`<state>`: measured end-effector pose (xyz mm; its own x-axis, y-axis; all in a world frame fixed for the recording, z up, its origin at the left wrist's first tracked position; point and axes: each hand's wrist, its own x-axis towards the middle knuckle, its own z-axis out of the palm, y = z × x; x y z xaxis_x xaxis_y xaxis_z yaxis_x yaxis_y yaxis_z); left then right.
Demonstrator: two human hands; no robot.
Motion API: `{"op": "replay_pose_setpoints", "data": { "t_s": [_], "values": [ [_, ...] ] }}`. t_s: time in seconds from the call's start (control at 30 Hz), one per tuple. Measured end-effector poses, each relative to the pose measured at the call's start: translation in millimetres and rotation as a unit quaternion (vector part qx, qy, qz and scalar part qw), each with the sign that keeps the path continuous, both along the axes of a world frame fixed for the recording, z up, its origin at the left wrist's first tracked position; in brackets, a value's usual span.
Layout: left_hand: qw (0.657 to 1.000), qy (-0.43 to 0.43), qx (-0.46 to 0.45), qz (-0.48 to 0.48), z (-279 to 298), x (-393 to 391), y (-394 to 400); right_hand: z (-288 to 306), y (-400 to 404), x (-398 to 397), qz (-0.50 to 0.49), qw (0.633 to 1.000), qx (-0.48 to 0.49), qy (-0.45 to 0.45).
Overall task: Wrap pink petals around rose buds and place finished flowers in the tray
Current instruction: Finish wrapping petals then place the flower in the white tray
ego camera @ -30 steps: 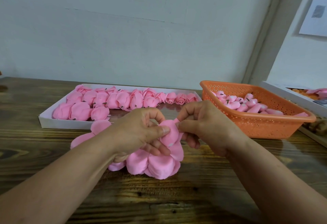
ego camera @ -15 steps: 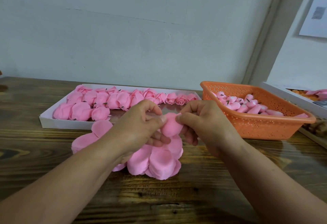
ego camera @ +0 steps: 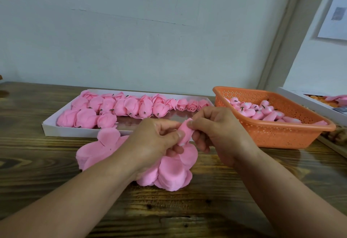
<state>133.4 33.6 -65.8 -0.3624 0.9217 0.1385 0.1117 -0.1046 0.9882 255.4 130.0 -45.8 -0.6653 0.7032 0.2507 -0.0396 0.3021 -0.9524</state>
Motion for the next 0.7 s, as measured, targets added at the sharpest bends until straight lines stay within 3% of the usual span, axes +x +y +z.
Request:
{"op": "replay_pose_setpoints", "data": {
  "t_s": [0.33,0.7],
  "values": [
    [0.998,-0.046,-0.032,-0.037,1.5,-6.3,-0.4,4.5,1.1,2.3,0.092,0.995,-0.026,-0.007],
    [0.996,-0.050,-0.042,-0.060,2.3,-8.0,-0.6,-2.2,1.4,-0.8,0.033,0.999,0.030,0.013]
  ]
}}
